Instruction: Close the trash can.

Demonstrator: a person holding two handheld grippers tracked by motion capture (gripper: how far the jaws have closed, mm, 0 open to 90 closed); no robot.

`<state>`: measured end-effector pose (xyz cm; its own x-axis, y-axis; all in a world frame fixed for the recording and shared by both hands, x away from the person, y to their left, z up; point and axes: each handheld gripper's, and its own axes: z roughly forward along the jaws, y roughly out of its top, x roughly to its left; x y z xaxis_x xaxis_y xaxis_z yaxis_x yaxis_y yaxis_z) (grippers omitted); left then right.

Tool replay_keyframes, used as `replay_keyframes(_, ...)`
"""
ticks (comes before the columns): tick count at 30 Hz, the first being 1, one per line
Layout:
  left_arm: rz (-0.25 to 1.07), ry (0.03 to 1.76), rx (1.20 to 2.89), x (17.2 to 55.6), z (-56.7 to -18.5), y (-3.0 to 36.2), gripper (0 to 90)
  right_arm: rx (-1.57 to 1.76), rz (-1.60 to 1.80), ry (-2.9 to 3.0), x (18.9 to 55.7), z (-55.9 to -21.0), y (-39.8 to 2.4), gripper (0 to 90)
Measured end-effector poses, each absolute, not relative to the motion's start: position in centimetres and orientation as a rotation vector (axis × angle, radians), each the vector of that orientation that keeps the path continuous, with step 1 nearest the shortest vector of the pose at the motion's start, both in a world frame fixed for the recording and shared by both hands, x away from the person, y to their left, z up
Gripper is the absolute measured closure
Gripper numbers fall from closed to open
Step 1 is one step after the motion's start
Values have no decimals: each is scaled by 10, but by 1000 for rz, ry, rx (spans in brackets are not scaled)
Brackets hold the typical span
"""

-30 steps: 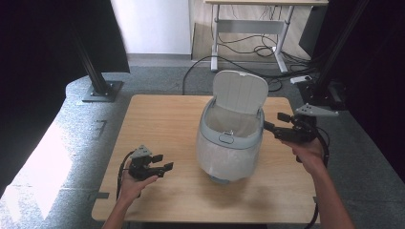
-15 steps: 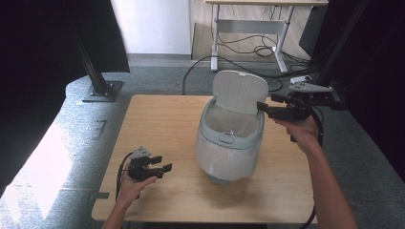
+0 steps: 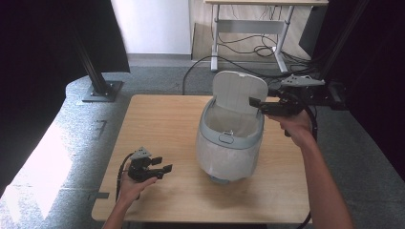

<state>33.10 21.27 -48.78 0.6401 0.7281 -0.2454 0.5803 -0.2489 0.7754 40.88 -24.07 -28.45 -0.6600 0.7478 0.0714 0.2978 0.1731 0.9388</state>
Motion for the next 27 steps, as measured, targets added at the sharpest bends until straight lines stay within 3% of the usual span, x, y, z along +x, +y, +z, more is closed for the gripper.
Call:
replay_keyframes(12, 195, 1019, 1950, 330, -488, 208, 377, 830, 1513, 2203, 370, -306, -230, 222)
replay_keyframes(15, 193, 1020, 1952, 329, -489, 207, 376, 818, 1521, 2209, 367, -312, -225, 189)
replay_keyframes(27, 192, 1031, 1943, 329, -489, 211, 376, 853, 1401, 2227, 370, -326, -195, 214)
